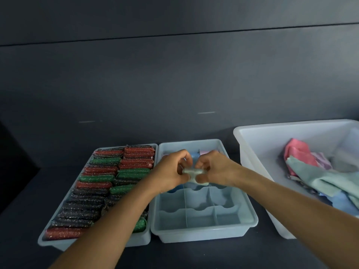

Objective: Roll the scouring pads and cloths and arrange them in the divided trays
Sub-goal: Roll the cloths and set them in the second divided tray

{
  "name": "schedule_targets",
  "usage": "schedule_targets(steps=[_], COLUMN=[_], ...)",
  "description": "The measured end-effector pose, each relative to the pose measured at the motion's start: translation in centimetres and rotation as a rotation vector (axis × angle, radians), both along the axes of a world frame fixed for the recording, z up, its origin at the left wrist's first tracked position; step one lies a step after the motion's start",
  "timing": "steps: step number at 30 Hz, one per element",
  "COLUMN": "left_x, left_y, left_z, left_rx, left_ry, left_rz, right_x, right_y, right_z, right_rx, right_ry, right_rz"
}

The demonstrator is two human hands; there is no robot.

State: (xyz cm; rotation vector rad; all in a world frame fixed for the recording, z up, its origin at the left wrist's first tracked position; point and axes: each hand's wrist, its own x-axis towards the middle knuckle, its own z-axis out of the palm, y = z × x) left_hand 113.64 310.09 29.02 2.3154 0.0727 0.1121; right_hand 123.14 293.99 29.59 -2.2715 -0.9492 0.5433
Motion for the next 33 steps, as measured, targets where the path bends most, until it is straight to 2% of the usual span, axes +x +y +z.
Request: schedule_targets(steps=[3, 7, 12, 15, 18, 20, 23, 25, 26, 28, 31, 33], left_x=[0.4, 0.2, -0.7, -1.3, -1.2, -0.4, 1.0, 1.8, 2.0, 2.5, 2.7, 2.8], left_y=[-0.5, 0.0, 0.4, 0.3, -0.6, -1.8, -4.2, -5.8, -6.6, -8.0, -9.8, -10.6], left_z=[-1.0, -1.4, -1.2, -1.0, -0.4, 0.1, 1.2, 1.6, 1.7, 1.8, 2.1, 2.4], left_rx=[0.192, 0.228, 0.265, 0.262, 0.259, 0.225, 0.149, 0.128, 0.11, 0.05, -0.022, -0.096], left_ry=[0.041, 0.113, 0.114, 0.085, 0.044, -0.01, -0.068, -0.078, -0.086, -0.102, -0.098, -0.11], left_rz=[0.027, 0.028, 0.031, 0.048, 0.043, 0.026, 0.01, 0.0, -0.001, -0.003, -0.008, 0.008], right_x=[-0.1, 0.0, -0.2, -0.2, -0.8, -0.6, 1.4, 4.3, 5.7, 8.3, 9.9, 10.3], right_y=[0.9, 1.6, 2.8, 3.4, 2.7, 0.9, -3.6, -7.4, -9.3, -13.1, -18.0, -20.4], right_z=[-0.8, -1.9, -2.5, -2.4, -1.6, 0.0, 3.1, 4.0, 4.2, 3.6, 1.8, 0.7], right_rx=[-0.177, -0.341, -0.44, -0.485, -0.404, -0.293, -0.106, -0.083, -0.137, -0.383, -0.719, -0.82], right_ry=[-0.206, -0.424, -0.521, -0.468, -0.409, -0.518, -0.587, -0.55, -0.53, -0.516, -0.409, -0.296], right_rz=[0.0, 0.031, 0.044, 0.081, 0.087, 0.034, -0.166, -0.354, -0.437, -0.53, -0.48, -0.461])
